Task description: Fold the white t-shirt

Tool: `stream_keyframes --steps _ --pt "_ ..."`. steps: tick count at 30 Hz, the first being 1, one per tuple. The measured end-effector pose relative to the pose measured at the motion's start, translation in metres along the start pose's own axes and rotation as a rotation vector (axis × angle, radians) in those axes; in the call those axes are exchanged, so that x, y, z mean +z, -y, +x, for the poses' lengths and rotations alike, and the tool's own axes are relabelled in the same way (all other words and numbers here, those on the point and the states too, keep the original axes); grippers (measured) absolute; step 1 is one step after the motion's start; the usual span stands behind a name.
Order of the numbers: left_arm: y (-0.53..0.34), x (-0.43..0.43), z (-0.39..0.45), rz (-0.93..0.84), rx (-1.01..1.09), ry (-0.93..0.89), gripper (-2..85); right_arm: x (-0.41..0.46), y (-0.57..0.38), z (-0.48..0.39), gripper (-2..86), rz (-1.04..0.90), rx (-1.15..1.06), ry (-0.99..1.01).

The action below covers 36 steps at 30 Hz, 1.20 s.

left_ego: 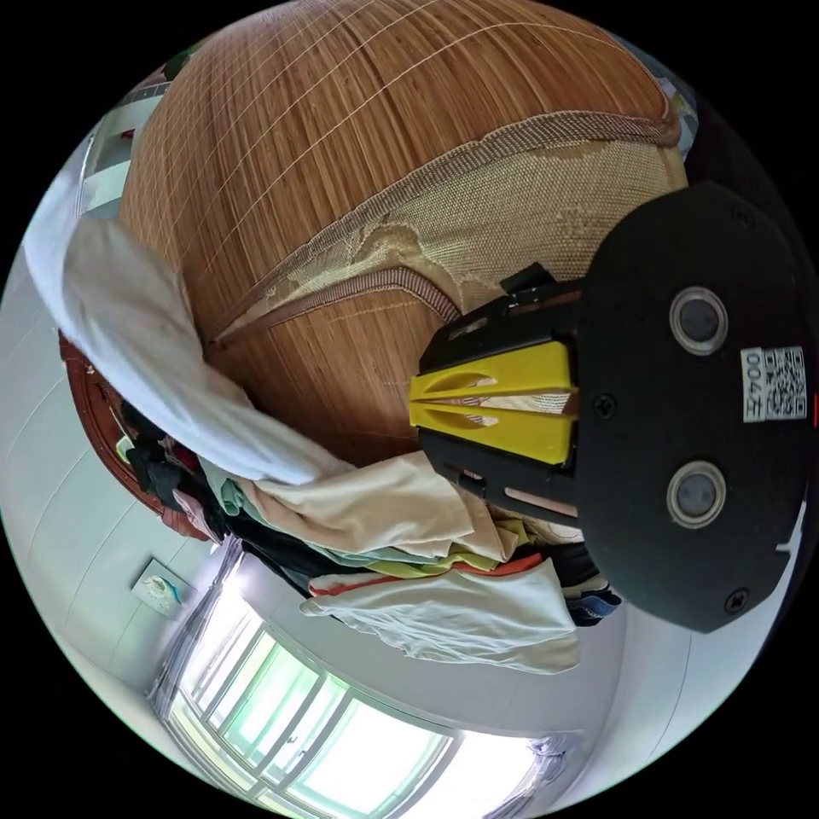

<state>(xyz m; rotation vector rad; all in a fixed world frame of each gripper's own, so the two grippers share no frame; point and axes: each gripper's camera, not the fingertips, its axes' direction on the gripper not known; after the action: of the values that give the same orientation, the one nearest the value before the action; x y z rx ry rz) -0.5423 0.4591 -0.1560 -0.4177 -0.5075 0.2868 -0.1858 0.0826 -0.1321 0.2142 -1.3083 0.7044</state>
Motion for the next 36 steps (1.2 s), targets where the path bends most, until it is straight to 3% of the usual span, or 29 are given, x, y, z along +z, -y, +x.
stream_keyframes --steps 6,9,12,15,20,24,27,31,36 --pt "-0.028 -0.074 0.008 0.198 0.101 -0.026 1.1 -0.213 -0.069 0.012 -0.8 0.39 0.068 -0.167" --pt "-0.029 -0.106 0.019 0.177 0.15 -0.117 1.5 -0.259 -0.078 0.016 -0.4 0.232 0.076 -0.355" --pt "-0.025 -0.139 0.036 0.202 0.187 -0.218 2.7 -0.246 -0.1 0.022 0.9 0.003 0.092 -0.535" --pt "-0.012 -0.163 0.06 0.26 0.282 -0.252 5.7 -0.233 -0.13 0.023 4.0 -0.038 0.061 -0.675" --pt "0.037 -0.16 0.074 0.204 0.392 -0.356 14.3 -0.237 -0.157 0.011 7.4 0.035 0.02 -0.544" --pt "0.074 -0.117 0.059 0.024 0.364 -0.604 19.5 -0.24 -0.177 -0.013 6.9 0.064 -0.039 -0.501" --pt "0.082 -0.098 0.049 -0.027 0.362 -0.841 17.9 -0.233 -0.188 -0.019 6.5 0.06 -0.055 -0.498" --pt "0.058 -0.164 0.023 0.25 0.386 -0.926 7.5 -0.206 -0.187 -0.018 6.3 -0.001 -0.081 -0.481" --pt "-0.021 -0.274 0.038 0.468 0.524 -0.867 4.8 -0.115 -0.18 0.015 11.2 -0.227 -0.057 -0.391"
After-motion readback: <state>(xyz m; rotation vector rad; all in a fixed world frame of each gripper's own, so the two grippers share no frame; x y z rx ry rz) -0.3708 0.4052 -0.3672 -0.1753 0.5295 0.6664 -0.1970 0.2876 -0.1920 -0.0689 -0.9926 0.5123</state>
